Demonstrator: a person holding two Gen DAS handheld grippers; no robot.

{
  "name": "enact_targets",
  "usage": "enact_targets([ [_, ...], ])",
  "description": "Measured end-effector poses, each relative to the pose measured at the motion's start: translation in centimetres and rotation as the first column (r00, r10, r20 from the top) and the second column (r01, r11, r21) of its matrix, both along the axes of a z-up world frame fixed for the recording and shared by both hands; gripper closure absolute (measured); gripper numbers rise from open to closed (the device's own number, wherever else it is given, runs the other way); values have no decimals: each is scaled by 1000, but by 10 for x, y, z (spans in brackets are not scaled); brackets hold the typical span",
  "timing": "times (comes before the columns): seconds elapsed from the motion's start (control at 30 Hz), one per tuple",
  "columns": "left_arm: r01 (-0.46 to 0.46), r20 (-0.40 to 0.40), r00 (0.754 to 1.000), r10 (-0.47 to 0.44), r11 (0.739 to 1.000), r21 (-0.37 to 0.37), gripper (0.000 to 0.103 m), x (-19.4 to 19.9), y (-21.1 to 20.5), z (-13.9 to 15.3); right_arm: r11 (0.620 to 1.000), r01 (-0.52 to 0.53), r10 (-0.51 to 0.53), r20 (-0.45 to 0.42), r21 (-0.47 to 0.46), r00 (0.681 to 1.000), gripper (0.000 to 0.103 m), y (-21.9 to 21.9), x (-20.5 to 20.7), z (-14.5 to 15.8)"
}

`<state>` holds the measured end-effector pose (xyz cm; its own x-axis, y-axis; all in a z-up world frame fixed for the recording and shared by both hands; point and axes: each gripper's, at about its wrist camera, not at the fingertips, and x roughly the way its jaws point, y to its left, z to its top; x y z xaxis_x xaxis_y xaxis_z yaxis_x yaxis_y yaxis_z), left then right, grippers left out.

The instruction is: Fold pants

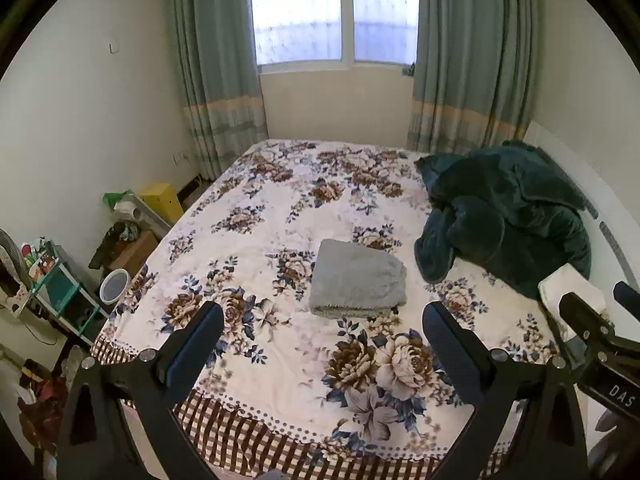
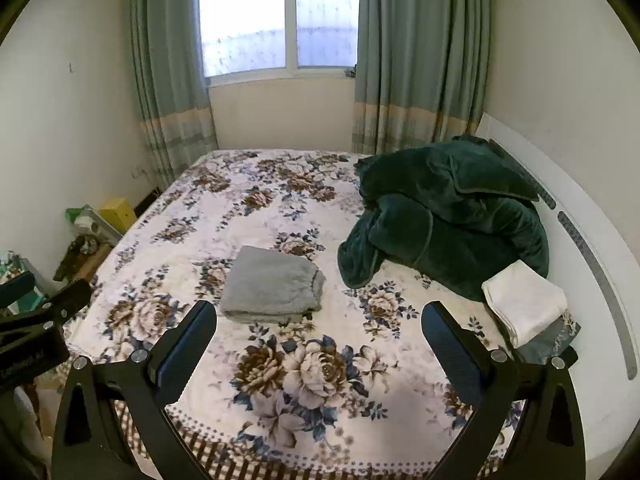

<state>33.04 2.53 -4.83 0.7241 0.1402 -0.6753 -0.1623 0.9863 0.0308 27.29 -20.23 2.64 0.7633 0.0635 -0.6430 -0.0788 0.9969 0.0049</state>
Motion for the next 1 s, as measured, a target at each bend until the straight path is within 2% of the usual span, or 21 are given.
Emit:
enact_targets([
  [0.13, 6, 23, 1000, -6, 1000, 2, 1, -21, 2, 14, 1000, 0, -1, 9, 8, 1000, 0, 2, -29, 21],
  [0.4, 27, 43, 999, -27, 1000, -5, 1, -46, 3, 23, 1000, -8, 8, 24, 14, 1000, 0, 9, -61, 35],
  [0.63, 36, 15, 999, -36, 999, -15, 0, -52, 3, 17, 1000, -6, 6, 23, 8, 1000, 0, 13, -69, 38],
  [1.0, 0, 25, 1000, 0, 1000, -17, 0, -58, 8, 20, 1000, -8, 8, 22, 8, 1000, 0, 12, -70, 45],
])
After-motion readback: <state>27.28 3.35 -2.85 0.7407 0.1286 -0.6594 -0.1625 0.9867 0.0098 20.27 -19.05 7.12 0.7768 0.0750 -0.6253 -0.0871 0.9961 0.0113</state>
